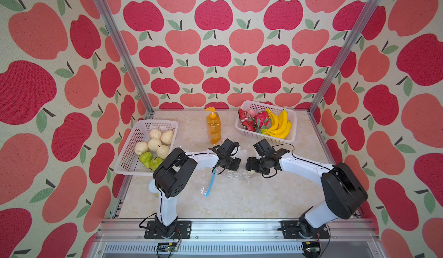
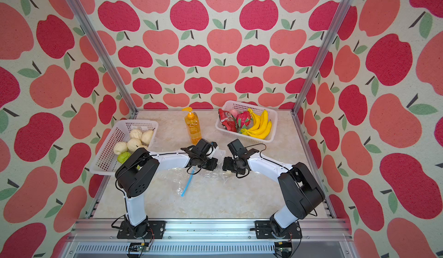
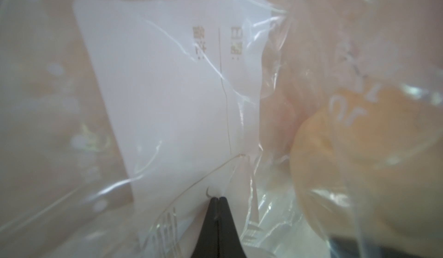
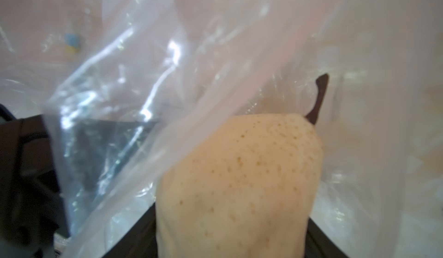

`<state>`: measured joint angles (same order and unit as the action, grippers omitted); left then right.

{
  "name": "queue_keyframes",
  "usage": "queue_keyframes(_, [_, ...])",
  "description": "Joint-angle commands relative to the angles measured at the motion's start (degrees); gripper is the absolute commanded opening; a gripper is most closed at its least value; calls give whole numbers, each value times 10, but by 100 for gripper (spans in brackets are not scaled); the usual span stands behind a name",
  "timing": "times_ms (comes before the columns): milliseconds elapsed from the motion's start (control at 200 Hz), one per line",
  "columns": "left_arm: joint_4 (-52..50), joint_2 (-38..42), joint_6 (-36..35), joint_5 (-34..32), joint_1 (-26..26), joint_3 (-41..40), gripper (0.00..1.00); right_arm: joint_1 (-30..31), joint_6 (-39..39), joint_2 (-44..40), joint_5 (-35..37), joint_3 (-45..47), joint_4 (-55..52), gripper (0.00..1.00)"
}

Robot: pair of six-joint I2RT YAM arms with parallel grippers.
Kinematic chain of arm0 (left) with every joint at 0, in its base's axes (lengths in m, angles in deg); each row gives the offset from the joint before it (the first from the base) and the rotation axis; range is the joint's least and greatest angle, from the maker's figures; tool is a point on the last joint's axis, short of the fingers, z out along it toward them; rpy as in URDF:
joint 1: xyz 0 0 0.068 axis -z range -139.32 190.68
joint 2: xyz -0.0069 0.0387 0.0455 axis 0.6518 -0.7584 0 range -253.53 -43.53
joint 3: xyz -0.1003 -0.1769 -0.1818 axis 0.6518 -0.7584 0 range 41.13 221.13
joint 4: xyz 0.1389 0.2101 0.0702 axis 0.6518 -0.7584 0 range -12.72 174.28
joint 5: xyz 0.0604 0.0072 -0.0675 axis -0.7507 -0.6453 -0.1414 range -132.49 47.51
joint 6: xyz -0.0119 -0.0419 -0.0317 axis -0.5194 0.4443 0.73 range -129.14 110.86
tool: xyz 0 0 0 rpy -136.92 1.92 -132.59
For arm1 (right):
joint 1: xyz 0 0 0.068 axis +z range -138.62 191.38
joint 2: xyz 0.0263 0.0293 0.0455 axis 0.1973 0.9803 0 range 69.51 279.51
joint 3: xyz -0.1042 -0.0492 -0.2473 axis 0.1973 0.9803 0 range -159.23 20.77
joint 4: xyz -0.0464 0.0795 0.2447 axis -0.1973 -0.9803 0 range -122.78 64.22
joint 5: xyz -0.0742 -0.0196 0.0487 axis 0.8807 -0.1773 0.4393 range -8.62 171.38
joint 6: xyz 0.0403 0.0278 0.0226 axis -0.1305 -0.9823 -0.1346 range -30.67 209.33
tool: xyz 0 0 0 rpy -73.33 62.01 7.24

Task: Open the zip-top bag and take out the pear
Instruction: Pick up the pear from the zipper food storage bag.

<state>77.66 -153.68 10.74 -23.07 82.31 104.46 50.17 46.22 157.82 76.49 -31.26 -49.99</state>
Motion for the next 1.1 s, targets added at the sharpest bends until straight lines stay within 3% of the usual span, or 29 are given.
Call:
queue_keyframes(0, [-58,-13,-9,-20,-9,-30,0,-12,17,-53,18,3,-40,66])
queue_keyframes(290, [-72,2,-17,-21,-14,-23,0,-86,57,-195,-20,45,-91,64])
queue_keyframes(540, [-101,52,-44,10,-19,15,8,-174,118,-287,-186,76,-57,62])
queue_keyframes(610, [-111,72,-51,19,-21,29,17,-178,139,-293,-197,69,-60,62])
queue_keyframes(750, [-119,126,-52,54,-35,46,54,-177,192,-293,-229,55,-61,63])
queue_keyframes(815, [-124,146,-42,78,-47,54,65,-177,213,-293,-241,54,-52,63])
queue_keyframes(940, [-113,178,-13,155,-75,65,74,-177,254,-287,-267,47,-28,64])
queue_keyframes(1096, [-118,198,19,239,-100,90,79,-167,323,-278,-297,47,17,64])
